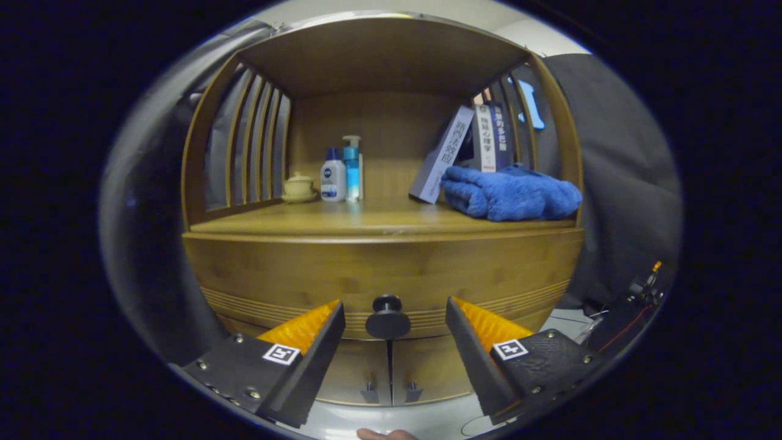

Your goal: Pull open the drawer, take out the items inside it, and place them on the countertop above the cabinet.

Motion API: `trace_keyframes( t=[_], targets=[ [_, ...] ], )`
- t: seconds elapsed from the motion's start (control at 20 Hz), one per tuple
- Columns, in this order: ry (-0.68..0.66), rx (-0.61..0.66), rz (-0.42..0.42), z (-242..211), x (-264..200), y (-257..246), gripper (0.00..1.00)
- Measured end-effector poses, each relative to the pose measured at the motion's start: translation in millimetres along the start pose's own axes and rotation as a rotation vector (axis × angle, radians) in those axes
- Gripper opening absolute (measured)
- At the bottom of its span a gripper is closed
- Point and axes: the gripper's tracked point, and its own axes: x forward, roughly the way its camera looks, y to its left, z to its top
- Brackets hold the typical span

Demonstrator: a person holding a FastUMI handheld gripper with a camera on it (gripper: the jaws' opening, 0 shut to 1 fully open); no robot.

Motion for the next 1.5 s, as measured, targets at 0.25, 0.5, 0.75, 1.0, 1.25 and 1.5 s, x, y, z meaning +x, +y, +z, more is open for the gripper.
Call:
trace_keyframes(
  t=[0.25, 0.5, 0.75, 1.0, 1.25, 1.5],
  targets=[
    [-0.043, 0.003, -0.042, -1.0, 17.3, -0.4, 0.43],
    [0.008, 0.031, 0.026, -5.1, 11.9, 2.0, 0.33],
    [0.012, 0.013, 0.025, -9.6, -17.9, -1.3, 0.24],
    [0.008, -0.004, 0.038, -16.2, -59.6, -6.1, 0.24],
    [0.022, 0.008, 0.032, -27.4, -110.6, -11.2, 0.23],
    [0.039, -0.003, 0.043, -38.7, -151.3, -13.7, 0.23]
  ],
)
